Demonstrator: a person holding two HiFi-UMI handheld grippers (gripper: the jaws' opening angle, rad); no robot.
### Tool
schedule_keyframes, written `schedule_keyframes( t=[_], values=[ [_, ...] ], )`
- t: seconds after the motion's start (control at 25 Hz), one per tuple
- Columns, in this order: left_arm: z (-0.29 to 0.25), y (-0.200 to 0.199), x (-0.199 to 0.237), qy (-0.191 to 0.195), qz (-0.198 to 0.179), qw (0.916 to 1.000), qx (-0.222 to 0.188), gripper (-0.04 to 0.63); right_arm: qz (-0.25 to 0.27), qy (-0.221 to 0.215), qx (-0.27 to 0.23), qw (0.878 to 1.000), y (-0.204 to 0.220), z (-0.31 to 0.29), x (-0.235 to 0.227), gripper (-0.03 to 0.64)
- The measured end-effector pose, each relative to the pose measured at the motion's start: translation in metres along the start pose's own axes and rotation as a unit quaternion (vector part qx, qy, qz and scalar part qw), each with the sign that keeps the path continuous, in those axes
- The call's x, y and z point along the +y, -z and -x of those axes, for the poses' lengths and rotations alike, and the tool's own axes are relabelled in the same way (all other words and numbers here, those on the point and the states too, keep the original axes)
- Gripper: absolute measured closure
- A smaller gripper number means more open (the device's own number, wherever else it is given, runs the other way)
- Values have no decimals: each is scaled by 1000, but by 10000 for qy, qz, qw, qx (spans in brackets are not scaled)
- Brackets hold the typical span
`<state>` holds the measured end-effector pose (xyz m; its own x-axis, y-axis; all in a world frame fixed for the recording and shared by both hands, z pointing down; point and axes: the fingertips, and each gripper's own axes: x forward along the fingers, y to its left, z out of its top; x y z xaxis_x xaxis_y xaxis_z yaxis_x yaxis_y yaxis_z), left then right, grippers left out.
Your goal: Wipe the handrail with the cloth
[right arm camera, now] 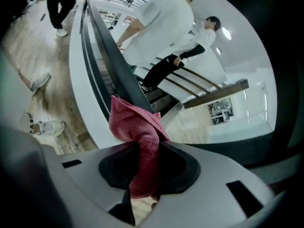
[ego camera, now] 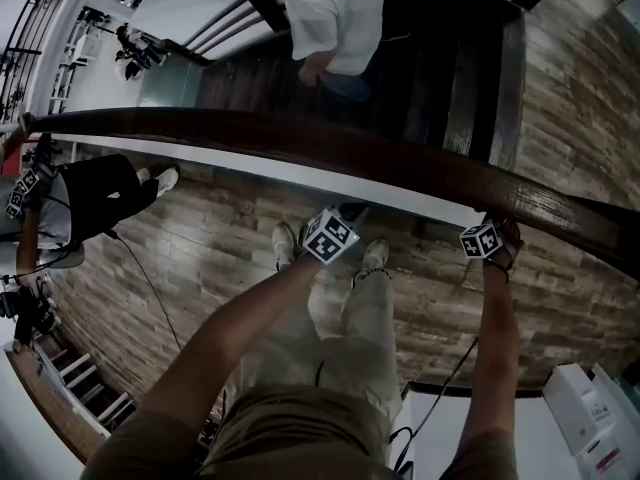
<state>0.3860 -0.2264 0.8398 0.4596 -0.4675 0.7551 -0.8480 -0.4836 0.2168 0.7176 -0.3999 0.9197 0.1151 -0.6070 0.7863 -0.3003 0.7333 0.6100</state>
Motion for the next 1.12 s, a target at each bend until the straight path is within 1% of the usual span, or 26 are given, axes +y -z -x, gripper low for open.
schedule_keyframes(
  t=[0.12, 0.24, 0.32, 0.4, 0.48, 0.64, 0.8, 0.88, 0.96, 1.04, 1.12],
  values=[
    [21, 23, 21, -164, 152, 9997, 20, 580, -782, -106, -80, 9968, -3, 18, 9, 510],
    [46, 54, 43, -295, 322, 9990, 50, 580, -1517, -336, -295, 9874, -20, 43, 37, 511],
    [66, 76, 65, -404, 375, 9985, 53, 580, -1700, -575, -485, 9826, -50, 60, 67, 511],
    [88, 94, 92, -511, 413, 9978, 27, 580, -1733, -844, -653, 9791, -92, 76, 101, 511],
    [112, 117, 118, -608, 514, 9968, -7, 580, -1862, -1173, -799, 9722, -140, 95, 142, 511],
    [163, 174, 167, -762, 833, 9936, 0, 580, -2358, -1826, -1131, 9478, -254, 138, 219, 511],
    [239, 211, 243, -893, 925, 9912, -308, 580, -2772, -2150, -1425, 9255, -391, 175, 288, 511],
    [276, 234, 271, -948, 1024, 9894, -391, 580, -2815, -2346, -1617, 9163, -454, 199, 323, 511],
    [305, 251, 302, -1015, 1083, 9879, -460, 580, -2854, -2525, -1862, 9056, -515, 222, 346, 511],
    [328, 269, 340, -1131, 1113, 9860, -518, 580, -2986, -2750, -2044, 8908, -570, 241, 369, 511],
    [348, 294, 380, -1298, 1117, 9836, -558, 580, -3088, -3068, -2182, 8735, -620, 255, 400, 511]
  ],
)
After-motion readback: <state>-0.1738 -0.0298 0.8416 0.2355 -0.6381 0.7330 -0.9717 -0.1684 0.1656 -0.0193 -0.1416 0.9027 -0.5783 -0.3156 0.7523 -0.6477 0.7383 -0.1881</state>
